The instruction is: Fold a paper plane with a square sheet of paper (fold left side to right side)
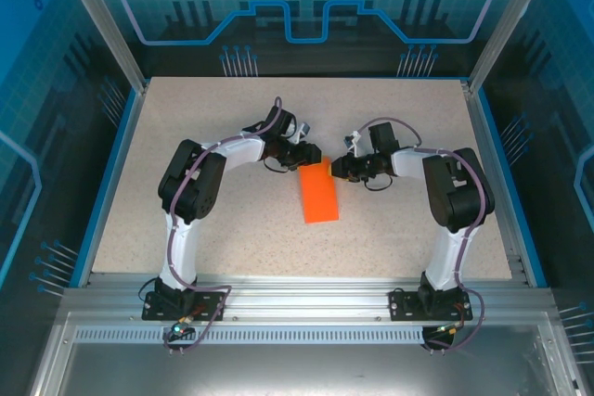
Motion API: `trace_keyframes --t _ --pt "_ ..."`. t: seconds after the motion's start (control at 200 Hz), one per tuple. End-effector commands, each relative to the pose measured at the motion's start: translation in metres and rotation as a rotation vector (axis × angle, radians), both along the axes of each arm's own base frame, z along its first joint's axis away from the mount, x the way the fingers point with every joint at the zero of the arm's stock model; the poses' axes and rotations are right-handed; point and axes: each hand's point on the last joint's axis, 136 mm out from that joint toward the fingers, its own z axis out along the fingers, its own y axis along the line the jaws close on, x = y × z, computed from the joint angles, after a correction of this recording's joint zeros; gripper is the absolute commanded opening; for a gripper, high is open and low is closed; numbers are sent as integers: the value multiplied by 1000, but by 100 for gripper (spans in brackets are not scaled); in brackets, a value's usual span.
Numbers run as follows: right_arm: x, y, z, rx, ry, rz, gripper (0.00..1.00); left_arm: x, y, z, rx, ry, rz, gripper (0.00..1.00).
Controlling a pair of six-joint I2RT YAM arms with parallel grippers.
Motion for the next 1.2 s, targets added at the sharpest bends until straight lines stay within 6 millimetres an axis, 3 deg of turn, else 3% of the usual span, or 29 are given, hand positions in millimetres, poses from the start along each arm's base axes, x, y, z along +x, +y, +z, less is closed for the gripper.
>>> trace_keyframes --t 0.0,0.115,0.255,0.36,0.43,0.6,0.755,0.995,1.195 --pt "-9 6 11 26 -8 33 15 4 8 14 22 -38 0 54" --pt "-9 6 15 30 -3 25 10 11 28 33 52 -91 37 66" --pt "-8 8 23 53 24 3 7 9 57 67 98 -208 81 71" --pt "-7 8 24 59 92 -38 5 -18 64 88 132 -315 59 72" --pt "-4 6 24 52 138 -72 5 -48 60 93 169 -378 17 73" --pt "-4 9 25 52 222 -106 4 -124 34 85 287 -477 -101 74" --pt "-6 13 21 24 246 -103 4 -164 4 71 363 -519 -153 76" --pt "-8 16 15 9 261 -102 4 -173 -31 45 535 -532 -229 77" --pt "-7 17 13 6 264 -104 5 -168 -47 27 637 -517 -249 80"
